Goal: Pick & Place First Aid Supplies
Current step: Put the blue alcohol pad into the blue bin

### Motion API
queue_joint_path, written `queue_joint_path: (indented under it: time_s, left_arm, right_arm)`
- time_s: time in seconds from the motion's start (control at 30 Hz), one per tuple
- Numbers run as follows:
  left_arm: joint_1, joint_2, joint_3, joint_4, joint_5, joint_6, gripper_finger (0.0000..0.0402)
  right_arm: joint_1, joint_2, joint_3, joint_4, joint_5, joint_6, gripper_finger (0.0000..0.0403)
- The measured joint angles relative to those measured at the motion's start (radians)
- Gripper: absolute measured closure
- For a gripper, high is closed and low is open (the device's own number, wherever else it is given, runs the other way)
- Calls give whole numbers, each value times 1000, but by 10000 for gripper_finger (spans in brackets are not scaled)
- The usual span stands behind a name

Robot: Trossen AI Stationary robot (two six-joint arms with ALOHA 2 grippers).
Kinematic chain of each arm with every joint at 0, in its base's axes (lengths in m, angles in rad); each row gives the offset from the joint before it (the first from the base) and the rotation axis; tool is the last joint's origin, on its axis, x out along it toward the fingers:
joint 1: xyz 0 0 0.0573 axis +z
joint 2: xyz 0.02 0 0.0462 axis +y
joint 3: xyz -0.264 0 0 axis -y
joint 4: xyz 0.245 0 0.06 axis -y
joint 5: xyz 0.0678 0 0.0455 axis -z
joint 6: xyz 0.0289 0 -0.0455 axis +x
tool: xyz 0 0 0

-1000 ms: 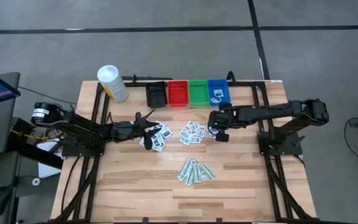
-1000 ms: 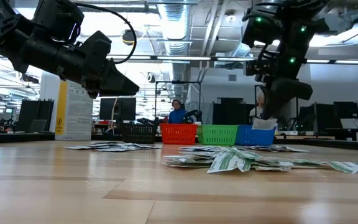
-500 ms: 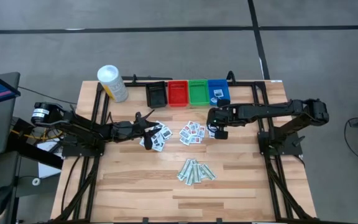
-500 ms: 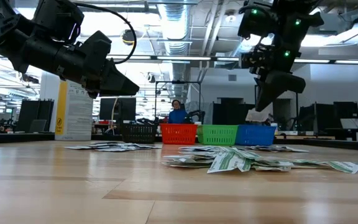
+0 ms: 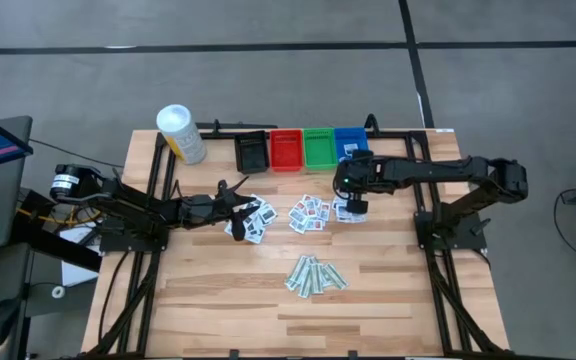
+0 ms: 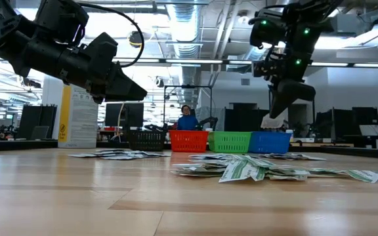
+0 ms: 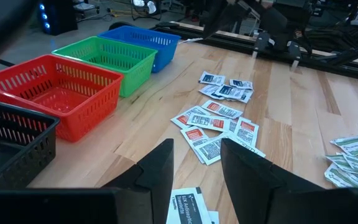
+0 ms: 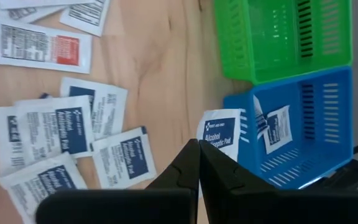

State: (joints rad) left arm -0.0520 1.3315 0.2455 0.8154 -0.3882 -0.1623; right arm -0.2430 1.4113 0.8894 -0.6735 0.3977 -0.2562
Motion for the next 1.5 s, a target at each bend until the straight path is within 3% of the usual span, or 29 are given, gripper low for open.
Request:
queue_joint_path:
  time_s: [0.83,1.07,1.5]
  left_arm:
    - [0,0,0,0,0,0,268]
    - [0,0,0,0,0,0,268]
    - [0,0,0,0,0,0,268]
  right_arm:
    - [-143,0,0,79,-17,-141,403]
    - [-242,0,0,173,-130,-220,403]
    - [-406,0,0,216,-295,-209,403]
